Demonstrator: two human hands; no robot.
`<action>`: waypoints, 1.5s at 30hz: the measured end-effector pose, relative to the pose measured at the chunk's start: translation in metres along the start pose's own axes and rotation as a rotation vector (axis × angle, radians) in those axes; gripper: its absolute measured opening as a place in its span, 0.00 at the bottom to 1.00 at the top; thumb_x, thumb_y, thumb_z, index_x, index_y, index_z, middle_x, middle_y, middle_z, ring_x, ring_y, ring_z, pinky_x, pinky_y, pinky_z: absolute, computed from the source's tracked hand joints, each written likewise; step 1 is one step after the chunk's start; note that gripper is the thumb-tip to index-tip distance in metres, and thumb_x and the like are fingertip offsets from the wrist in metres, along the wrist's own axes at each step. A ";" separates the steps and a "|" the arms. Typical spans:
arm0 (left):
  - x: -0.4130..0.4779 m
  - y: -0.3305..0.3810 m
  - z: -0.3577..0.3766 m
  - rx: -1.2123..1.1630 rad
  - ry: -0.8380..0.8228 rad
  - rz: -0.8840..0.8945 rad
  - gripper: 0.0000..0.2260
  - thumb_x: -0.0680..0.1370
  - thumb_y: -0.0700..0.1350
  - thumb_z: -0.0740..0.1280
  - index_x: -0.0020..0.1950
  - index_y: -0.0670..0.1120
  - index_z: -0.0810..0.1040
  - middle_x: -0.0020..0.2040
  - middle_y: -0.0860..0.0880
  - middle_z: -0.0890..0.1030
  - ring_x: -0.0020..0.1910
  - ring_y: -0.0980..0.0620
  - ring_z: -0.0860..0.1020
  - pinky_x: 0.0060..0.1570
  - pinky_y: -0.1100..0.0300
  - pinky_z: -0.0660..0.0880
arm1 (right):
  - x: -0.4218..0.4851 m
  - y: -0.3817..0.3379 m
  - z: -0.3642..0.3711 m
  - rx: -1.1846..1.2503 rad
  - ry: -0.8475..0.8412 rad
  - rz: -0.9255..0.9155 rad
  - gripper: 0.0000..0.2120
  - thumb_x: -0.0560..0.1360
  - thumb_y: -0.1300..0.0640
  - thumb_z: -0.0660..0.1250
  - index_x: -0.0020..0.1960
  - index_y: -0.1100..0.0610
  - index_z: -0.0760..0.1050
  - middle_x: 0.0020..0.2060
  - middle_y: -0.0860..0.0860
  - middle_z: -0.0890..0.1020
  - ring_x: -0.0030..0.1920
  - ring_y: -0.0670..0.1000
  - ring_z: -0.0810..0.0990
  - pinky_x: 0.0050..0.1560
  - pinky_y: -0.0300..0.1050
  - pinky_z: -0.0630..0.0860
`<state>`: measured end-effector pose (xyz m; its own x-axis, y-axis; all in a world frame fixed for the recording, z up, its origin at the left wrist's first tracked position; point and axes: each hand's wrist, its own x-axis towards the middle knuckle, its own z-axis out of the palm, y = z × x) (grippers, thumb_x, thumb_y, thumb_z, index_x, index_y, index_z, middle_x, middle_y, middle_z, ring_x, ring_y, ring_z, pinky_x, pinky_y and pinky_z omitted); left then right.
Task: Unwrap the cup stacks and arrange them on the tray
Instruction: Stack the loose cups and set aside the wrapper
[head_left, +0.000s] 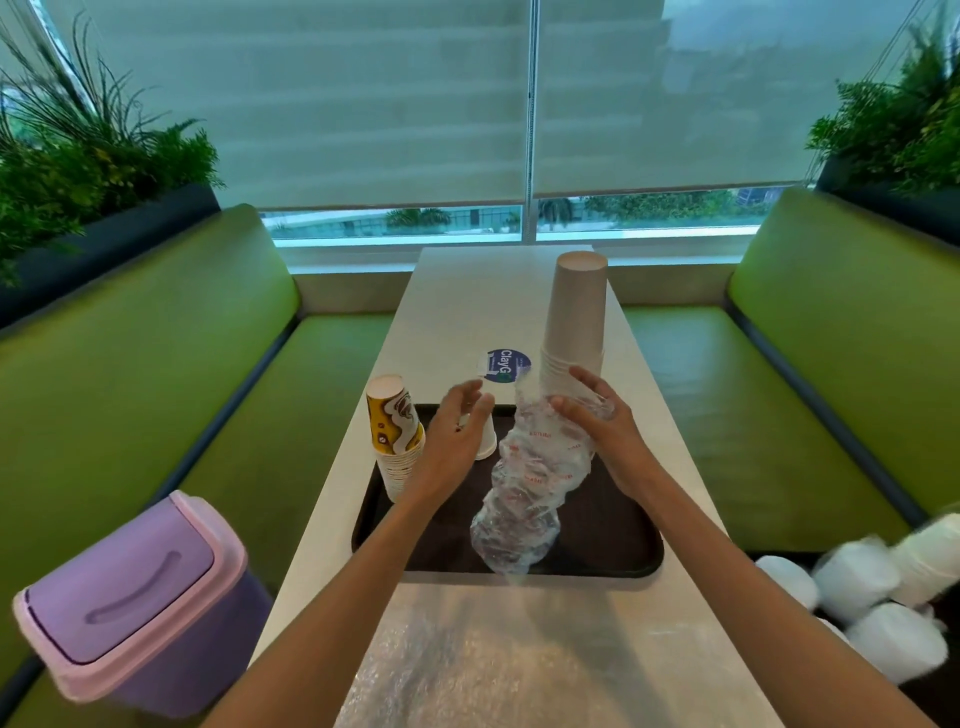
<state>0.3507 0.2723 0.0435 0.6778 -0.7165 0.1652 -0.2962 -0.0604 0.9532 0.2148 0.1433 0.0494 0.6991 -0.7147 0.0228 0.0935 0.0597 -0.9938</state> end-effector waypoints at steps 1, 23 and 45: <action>-0.002 0.002 0.003 -0.018 -0.054 -0.035 0.19 0.81 0.52 0.59 0.69 0.46 0.69 0.66 0.47 0.74 0.66 0.51 0.72 0.66 0.57 0.68 | -0.001 -0.004 0.000 0.021 -0.005 0.003 0.27 0.74 0.60 0.69 0.71 0.54 0.66 0.60 0.52 0.78 0.56 0.48 0.80 0.55 0.42 0.78; -0.025 0.011 0.050 -0.217 0.359 0.054 0.07 0.80 0.46 0.63 0.42 0.50 0.72 0.37 0.49 0.76 0.37 0.51 0.74 0.42 0.54 0.75 | -0.043 0.012 0.020 0.296 0.300 -0.055 0.07 0.75 0.57 0.67 0.48 0.60 0.79 0.43 0.54 0.84 0.44 0.50 0.83 0.46 0.40 0.81; -0.016 0.064 0.015 0.481 -0.038 0.381 0.19 0.78 0.58 0.62 0.57 0.44 0.77 0.43 0.51 0.76 0.39 0.60 0.72 0.40 0.65 0.68 | -0.053 -0.010 0.019 -0.061 0.137 -0.324 0.09 0.77 0.62 0.64 0.46 0.50 0.80 0.37 0.49 0.82 0.34 0.42 0.78 0.41 0.35 0.77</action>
<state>0.3115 0.2696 0.0978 0.4427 -0.7728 0.4547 -0.7894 -0.0954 0.6064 0.1907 0.1939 0.0604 0.5379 -0.7768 0.3276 0.2492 -0.2247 -0.9420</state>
